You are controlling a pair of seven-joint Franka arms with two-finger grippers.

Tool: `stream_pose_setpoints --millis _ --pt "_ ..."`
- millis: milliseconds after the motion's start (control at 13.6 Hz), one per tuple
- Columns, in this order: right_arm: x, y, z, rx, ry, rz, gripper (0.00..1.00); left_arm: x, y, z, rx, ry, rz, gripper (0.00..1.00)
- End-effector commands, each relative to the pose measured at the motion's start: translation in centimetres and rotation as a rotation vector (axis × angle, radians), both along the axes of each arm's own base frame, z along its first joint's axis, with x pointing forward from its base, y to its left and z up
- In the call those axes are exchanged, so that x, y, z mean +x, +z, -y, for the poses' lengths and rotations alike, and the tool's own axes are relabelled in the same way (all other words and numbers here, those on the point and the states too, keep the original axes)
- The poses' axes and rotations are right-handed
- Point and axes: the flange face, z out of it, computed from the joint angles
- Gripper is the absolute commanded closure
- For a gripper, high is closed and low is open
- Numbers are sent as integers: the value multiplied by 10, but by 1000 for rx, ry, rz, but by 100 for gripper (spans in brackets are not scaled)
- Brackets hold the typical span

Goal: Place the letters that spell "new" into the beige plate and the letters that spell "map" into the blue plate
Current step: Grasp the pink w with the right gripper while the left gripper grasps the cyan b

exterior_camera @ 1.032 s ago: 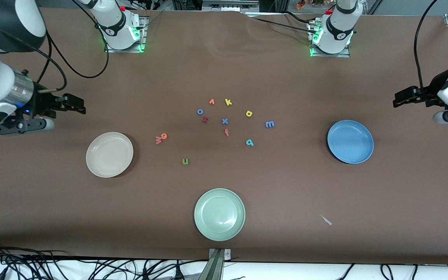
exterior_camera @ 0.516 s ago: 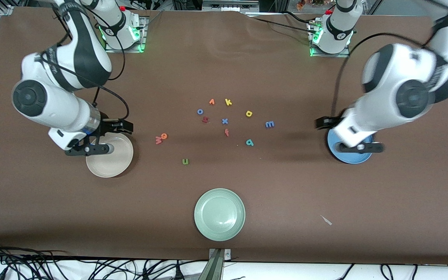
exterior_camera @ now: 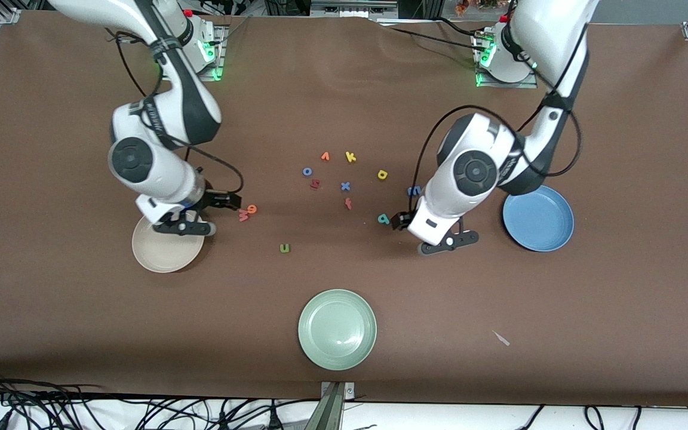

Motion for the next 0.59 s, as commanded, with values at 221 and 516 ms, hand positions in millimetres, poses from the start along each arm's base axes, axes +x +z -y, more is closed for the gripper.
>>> stream_pose_setpoints --millis 221,516 --pt "-8 -60 -17 -109 -8 45 0 -14 -73 48 -3 155 -3 0" --pt "-7 -83 -17 -103 -7 53 0 -30 -101 63 13 147 -19 3"
